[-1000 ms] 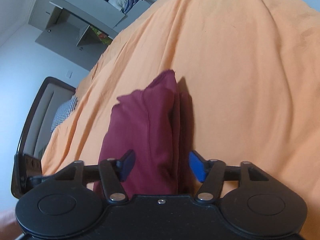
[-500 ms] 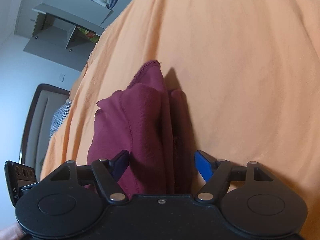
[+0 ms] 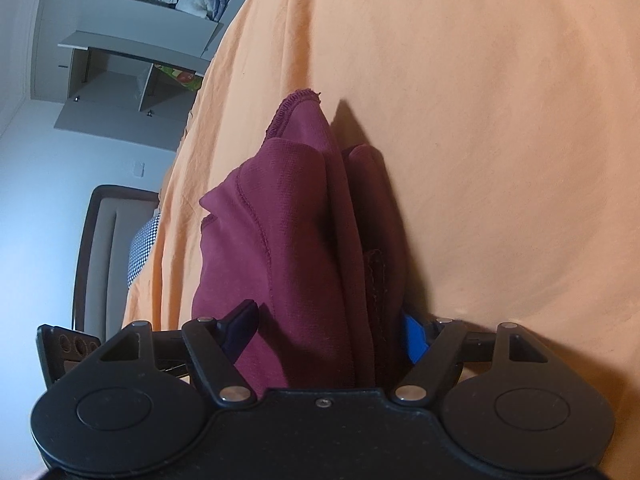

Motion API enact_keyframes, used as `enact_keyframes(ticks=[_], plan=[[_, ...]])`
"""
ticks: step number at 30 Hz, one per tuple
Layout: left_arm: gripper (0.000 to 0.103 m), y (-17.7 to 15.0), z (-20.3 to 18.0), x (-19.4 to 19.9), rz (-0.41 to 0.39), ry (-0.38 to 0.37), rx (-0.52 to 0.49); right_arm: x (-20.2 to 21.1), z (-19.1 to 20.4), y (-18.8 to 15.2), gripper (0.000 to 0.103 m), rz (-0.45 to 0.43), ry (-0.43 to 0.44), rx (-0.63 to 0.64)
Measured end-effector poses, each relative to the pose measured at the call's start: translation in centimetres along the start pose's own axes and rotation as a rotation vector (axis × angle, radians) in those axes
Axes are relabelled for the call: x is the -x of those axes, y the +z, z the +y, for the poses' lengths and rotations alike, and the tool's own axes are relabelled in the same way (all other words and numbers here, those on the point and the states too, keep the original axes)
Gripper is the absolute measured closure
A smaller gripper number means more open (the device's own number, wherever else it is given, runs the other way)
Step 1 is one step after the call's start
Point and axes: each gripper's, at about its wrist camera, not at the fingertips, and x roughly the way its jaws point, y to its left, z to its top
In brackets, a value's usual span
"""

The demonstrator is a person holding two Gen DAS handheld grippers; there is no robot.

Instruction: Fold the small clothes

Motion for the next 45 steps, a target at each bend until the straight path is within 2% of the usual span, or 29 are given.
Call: enact_keyframes(ticks=[8, 12, 14, 19, 29, 35, 37, 40, 45], plan=[[0.024, 0.0, 1.3, 0.0, 0.001, -0.045, 0.047, 0.4, -0.3, -0.2, 0.027, 0.003, 0.027, -0.013], [0.028, -0.2, 1.9, 0.3, 0.002, -0.064, 0.059, -0.1, -0.1, -0.2, 0.027, 0.002, 0.024, -0.006], [0.030, -0.1, 2.0, 0.3, 0.003, -0.061, 0.060, -0.1, 0.0, -0.3, 0.029, 0.001, 0.016, -0.003], [0.031, 0.1, 1.1, -0.2, 0.008, -0.034, 0.044, 0.3, -0.1, -0.3, 0.043, 0.000, -0.019, 0.010], [0.037, 0.2, -0.6, -0.7, 0.007, 0.007, 0.014, 0.6, 0.7, -0.1, 0.055, -0.003, -0.062, 0.064], [0.049, 0.2, -1.3, -0.6, 0.007, 0.019, -0.005, 0.8, 1.3, -0.3, 0.059, -0.011, -0.089, 0.099], [0.058, 0.2, -1.6, -0.5, 0.002, 0.023, -0.016, 0.9, 1.8, -0.5, 0.062, -0.016, -0.092, 0.107], [0.066, 0.2, -2.2, -0.3, -0.010, 0.022, -0.030, 0.9, 2.4, -0.7, 0.066, -0.025, -0.103, 0.128], [0.069, -0.4, -2.5, 1.0, -0.046, -0.004, -0.016, 1.7, 3.7, -1.6, 0.070, -0.056, -0.100, 0.151]])
